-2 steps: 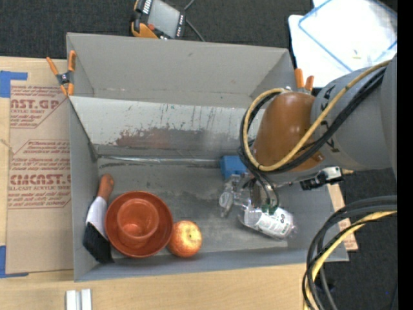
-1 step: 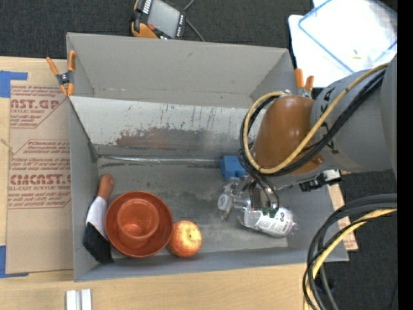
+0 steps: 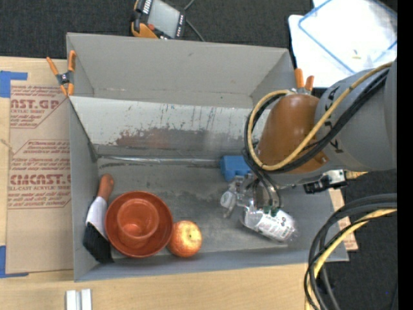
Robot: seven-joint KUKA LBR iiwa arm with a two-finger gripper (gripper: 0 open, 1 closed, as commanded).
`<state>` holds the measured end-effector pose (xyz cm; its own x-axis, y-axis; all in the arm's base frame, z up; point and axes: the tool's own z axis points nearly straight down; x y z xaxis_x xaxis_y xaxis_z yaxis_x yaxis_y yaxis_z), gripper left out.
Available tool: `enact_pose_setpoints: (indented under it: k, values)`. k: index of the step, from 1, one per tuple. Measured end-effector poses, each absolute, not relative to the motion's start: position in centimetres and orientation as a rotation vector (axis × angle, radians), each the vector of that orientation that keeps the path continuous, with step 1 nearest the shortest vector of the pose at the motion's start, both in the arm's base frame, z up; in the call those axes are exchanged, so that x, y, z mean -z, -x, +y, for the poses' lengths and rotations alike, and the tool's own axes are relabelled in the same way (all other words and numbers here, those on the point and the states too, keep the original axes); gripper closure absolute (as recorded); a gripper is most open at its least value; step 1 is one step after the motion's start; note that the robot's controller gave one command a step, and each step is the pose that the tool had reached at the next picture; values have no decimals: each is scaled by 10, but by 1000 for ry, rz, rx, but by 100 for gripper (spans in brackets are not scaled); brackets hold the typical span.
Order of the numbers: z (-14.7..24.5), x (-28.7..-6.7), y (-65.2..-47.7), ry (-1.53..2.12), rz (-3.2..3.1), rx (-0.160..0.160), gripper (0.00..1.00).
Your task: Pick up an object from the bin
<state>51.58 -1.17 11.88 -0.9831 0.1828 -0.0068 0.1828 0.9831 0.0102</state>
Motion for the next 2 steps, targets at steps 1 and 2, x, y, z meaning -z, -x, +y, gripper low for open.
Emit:
enact_pose_setpoints:
  k: [1, 2]
  values:
    - [-13, -116, -508, -321, 3119, -18, 100]
    - [-14, -122, -501, -106, 3133, -19, 100]
